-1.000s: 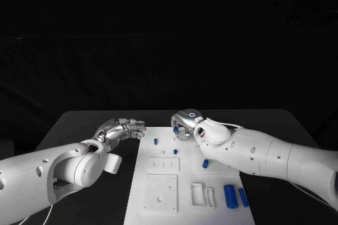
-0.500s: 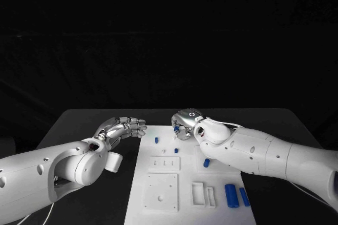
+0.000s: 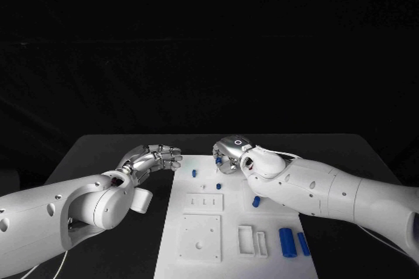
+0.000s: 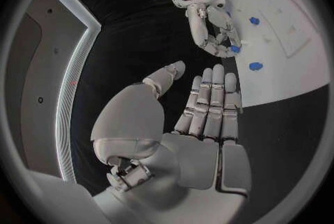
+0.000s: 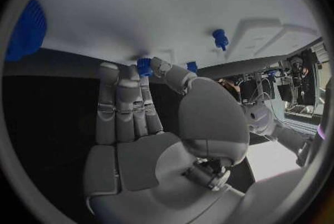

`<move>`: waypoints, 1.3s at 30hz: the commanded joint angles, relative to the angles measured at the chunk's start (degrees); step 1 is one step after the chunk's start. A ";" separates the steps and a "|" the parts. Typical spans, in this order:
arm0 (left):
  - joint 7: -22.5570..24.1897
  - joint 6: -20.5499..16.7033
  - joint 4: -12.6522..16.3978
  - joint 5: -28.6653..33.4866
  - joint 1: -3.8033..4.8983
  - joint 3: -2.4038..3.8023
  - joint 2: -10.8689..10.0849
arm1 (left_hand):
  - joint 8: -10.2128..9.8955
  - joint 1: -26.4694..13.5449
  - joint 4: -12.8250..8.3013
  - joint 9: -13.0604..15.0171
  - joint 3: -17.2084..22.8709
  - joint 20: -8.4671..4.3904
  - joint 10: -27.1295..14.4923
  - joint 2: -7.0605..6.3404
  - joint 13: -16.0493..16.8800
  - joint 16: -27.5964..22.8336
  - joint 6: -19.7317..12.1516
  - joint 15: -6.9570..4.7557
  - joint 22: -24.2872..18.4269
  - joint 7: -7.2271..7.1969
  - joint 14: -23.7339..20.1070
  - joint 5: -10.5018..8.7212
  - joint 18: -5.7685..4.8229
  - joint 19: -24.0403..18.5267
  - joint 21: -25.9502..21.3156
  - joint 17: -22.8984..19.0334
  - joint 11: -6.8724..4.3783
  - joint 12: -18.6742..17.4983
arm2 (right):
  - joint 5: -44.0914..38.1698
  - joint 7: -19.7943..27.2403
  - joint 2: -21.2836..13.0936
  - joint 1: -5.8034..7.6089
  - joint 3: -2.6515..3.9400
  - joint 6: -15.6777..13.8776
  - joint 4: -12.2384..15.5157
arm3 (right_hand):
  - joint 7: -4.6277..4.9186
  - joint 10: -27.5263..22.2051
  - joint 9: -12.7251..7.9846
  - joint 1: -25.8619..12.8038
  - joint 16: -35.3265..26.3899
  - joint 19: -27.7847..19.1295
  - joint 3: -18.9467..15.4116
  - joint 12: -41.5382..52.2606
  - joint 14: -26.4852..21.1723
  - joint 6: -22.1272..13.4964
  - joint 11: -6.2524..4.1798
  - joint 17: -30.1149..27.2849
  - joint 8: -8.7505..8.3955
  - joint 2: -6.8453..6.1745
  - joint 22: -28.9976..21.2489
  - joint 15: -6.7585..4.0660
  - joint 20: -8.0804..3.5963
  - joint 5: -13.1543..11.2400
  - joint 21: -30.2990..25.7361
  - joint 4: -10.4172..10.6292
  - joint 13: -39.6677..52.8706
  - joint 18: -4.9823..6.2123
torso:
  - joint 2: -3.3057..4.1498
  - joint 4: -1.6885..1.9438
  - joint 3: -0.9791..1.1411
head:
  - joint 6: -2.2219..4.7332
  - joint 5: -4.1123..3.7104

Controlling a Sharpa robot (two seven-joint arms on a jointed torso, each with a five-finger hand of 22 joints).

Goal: Assemble the parts on the task board

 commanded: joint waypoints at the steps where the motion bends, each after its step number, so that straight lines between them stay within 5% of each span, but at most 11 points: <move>1: 0.37 0.71 0.08 -0.17 0.15 0.05 0.03 | -0.37 -0.47 -0.22 -0.04 0.27 -0.09 -0.25 -0.23 -0.06 -0.30 -0.50 0.00 0.09 0.34 -0.45 -0.23 0.43 -0.32 -0.06 -0.10 0.26 -0.30 | 1.85 0.66 -0.07 -0.07 0.00 -0.35 -0.07 | 0.74 -2.34 -0.53 -0.68 0.33 0.09 -1.37 -0.25 0.21 -1.44 0.58 -0.12 -0.90 -0.82 1.21 0.97 -0.44 0.73 0.27 -0.32 -1.03 2.75 | 0.05 -0.02 -0.02 | -0.04 0.02; 9: 0.38 0.62 0.03 -0.17 0.15 0.05 -0.04 | -0.47 -0.52 -0.31 -0.06 0.33 -0.08 -0.42 -0.31 -0.08 -0.29 -0.66 0.00 0.12 0.40 -0.46 -0.26 0.44 -0.31 -0.05 -0.11 0.34 -0.43 | 2.99 1.00 -0.57 -0.07 0.00 -2.09 0.31 | 2.04 -6.78 -1.69 -2.19 0.59 -0.33 -5.48 -0.16 -0.30 -4.19 1.89 -0.43 -2.65 -2.50 1.00 2.28 -0.37 4.19 0.16 -0.19 -3.34 2.75 | 0.10 0.00 0.01 | 0.12 0.04; 15: 0.38 0.63 -0.15 -0.17 0.15 0.05 -0.14 | -0.51 -0.55 -0.34 -0.07 0.35 -0.08 -0.49 -0.34 -0.09 -0.28 -0.74 0.01 0.13 0.43 -0.46 -0.28 0.44 -0.31 -0.05 -0.11 0.37 -0.47 | 4.19 1.34 -2.83 -0.04 0.05 -3.34 3.11 | 2.20 -7.32 -1.96 -2.40 0.61 -0.52 -6.92 -0.02 -0.46 -4.54 2.13 -0.71 -2.79 -3.08 0.91 2.50 -0.27 5.68 -0.03 0.23 -4.23 2.75 | 0.10 -0.09 0.05 | 0.36 0.13; 17: 0.40 1.01 -0.30 -0.17 0.15 0.05 -0.24 | -0.52 -0.55 -0.34 -0.07 0.35 -0.08 -0.49 -0.34 -0.09 -0.28 -0.75 0.01 0.13 0.44 -0.45 -0.29 0.44 -0.31 -0.05 -0.11 0.37 -0.48 | 4.45 0.58 -4.22 -0.01 0.47 -3.48 5.03 | 2.18 -7.23 -2.00 -2.43 0.64 -0.51 -7.20 0.04 -0.45 -4.49 2.12 -0.77 -2.75 -3.13 0.90 2.50 -0.26 5.99 -0.05 0.40 -4.38 2.75 | 0.11 -0.15 0.07 | 0.44 0.14; 19: 0.46 1.07 -0.39 -0.17 0.15 0.05 -0.51 | -0.53 -0.57 -0.34 -0.07 0.35 -0.07 -0.50 -0.35 -0.09 -0.28 -0.76 0.01 0.13 0.44 -0.45 -0.30 0.44 -0.31 -0.05 -0.11 0.38 -0.48 | 4.53 -0.66 -5.98 0.04 1.85 -3.82 7.29 | 2.06 -6.07 -1.98 -2.39 0.85 -0.30 -7.44 0.61 -0.31 -4.12 1.84 -0.77 -2.53 -2.87 0.94 2.25 -0.31 6.47 0.06 0.70 -4.31 2.75 | 0.13 -0.26 0.06 | 0.53 0.09; 24: 0.60 1.01 -0.33 -0.17 0.18 0.05 -0.83 | -0.53 -0.58 -0.35 -0.06 0.35 -0.07 -0.51 -0.36 -0.09 -0.28 -0.76 0.01 0.14 0.45 -0.46 -0.31 0.44 -0.31 -0.05 -0.11 0.39 -0.49 | 6.06 -0.51 -8.96 0.38 3.07 -2.58 9.93 | 1.93 -4.08 -2.12 -1.89 1.40 0.27 -7.07 1.46 -0.17 -3.85 1.00 -0.58 -2.41 -2.80 0.98 1.40 -0.59 6.26 0.32 1.28 -4.07 2.75 | 0.15 -0.50 0.10 | 1.03 -0.10; 25: 0.61 0.95 -0.43 -0.17 0.18 0.05 -0.78 | -0.53 -0.58 -0.36 -0.06 0.35 -0.07 -0.51 -0.38 -0.09 -0.27 -0.76 0.01 0.14 0.45 -0.45 -0.32 0.44 -0.32 -0.05 -0.11 0.39 -0.50 | 7.46 1.46 -10.17 0.60 3.62 -0.50 10.48 | 1.92 -4.05 -2.12 -1.87 1.42 0.28 -7.07 1.46 -0.17 -3.83 0.99 -0.58 -2.41 -2.84 0.98 1.39 -0.60 6.23 0.33 1.30 -4.08 2.75 | 0.15 -0.55 0.10 | 1.09 -0.04; 35: 0.94 1.63 -1.55 -0.11 0.18 0.04 -0.71 | -0.66 -0.58 -0.50 -0.09 0.43 -0.08 -0.74 -0.44 -0.12 -0.24 -0.97 0.00 0.16 0.52 -0.43 -0.37 0.46 -0.30 -0.05 -0.11 0.48 -0.65 | 13.00 2.33 -15.74 1.25 3.96 3.07 12.07 | 1.89 -1.48 -2.45 -2.15 2.08 0.33 -8.81 2.38 -0.27 -3.81 0.29 -0.41 -2.39 -2.64 1.15 0.74 -0.79 5.31 0.66 1.43 -3.81 2.75 | -0.18 -1.06 0.38 | 1.50 0.18; 39: 0.87 1.40 -2.09 -0.11 0.17 0.03 -0.80 | -0.66 -0.58 -0.50 -0.09 0.44 -0.08 -0.75 -0.44 -0.12 -0.23 -0.98 -0.01 0.17 0.53 -0.42 -0.37 0.46 -0.30 -0.05 -0.11 0.49 -0.66 | 16.05 3.38 -16.87 1.25 4.24 4.90 11.32 | 1.91 -0.17 -2.50 -2.13 2.13 0.35 -9.04 3.11 -0.27 -3.89 -0.07 -0.39 -2.43 -2.56 1.17 0.42 -0.81 5.54 0.71 1.33 -3.40 2.75 | -0.34 -1.24 0.82 | 1.38 0.39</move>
